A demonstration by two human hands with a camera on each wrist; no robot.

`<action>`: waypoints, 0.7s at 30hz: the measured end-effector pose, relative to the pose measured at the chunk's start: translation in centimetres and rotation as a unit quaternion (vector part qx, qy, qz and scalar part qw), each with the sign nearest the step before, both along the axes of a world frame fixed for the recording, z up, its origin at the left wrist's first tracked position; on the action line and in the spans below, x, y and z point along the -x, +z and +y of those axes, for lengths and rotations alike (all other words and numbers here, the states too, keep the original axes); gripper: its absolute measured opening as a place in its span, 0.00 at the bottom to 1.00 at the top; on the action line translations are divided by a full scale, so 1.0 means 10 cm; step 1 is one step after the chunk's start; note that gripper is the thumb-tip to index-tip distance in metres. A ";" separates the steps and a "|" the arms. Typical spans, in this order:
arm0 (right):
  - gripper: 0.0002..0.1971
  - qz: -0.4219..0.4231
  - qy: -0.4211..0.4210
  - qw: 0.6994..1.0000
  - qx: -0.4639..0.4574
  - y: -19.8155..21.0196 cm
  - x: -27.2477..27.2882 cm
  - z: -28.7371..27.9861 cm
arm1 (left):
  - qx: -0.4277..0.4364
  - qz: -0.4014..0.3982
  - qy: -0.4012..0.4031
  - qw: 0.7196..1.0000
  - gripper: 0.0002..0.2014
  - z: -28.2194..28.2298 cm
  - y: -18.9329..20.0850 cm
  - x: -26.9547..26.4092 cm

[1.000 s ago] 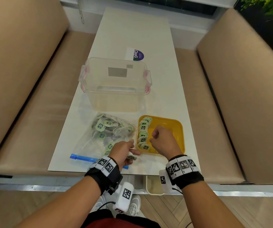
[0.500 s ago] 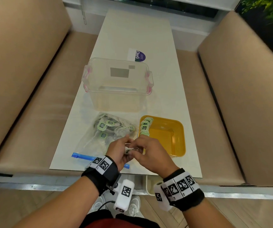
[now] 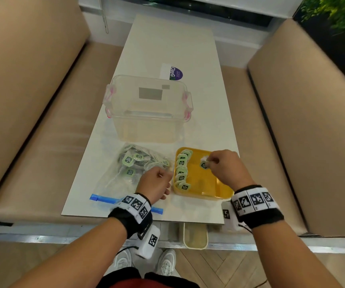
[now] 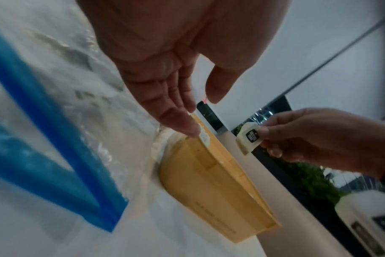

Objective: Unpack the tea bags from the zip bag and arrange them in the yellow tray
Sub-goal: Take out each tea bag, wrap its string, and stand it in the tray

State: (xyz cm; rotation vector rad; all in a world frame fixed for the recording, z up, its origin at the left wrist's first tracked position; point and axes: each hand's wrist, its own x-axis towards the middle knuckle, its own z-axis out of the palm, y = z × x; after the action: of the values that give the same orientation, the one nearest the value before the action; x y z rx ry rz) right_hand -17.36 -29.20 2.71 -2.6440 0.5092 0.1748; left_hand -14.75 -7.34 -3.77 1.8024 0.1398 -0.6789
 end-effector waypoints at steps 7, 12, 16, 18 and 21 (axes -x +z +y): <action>0.04 0.042 0.023 0.999 0.020 -0.09 -0.17 -0.12 | -0.113 -0.053 -0.093 0.988 0.11 -0.23 -0.10 -0.05; 0.04 0.050 0.046 0.998 -0.006 -0.18 -0.25 -0.11 | -0.094 -0.035 -0.098 0.990 0.07 -0.23 -0.16 0.01; 0.05 0.052 0.059 0.997 -0.016 -0.33 -0.29 -0.08 | -0.079 -0.010 -0.083 0.993 0.07 -0.17 -0.19 0.09; 0.05 0.050 0.054 0.997 -0.018 -0.39 -0.31 -0.06 | -0.072 -0.001 -0.078 0.994 0.07 -0.14 -0.20 0.12; 0.04 0.050 0.033 0.998 -0.018 -0.48 -0.33 -0.02 | -0.063 0.005 -0.074 0.995 0.07 -0.12 -0.20 0.16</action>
State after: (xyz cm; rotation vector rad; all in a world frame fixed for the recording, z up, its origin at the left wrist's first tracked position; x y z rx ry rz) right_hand -14.08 -29.37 -2.04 -2.6278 0.4461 0.3349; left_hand -16.32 -8.54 -5.76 1.9442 0.0559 -0.7997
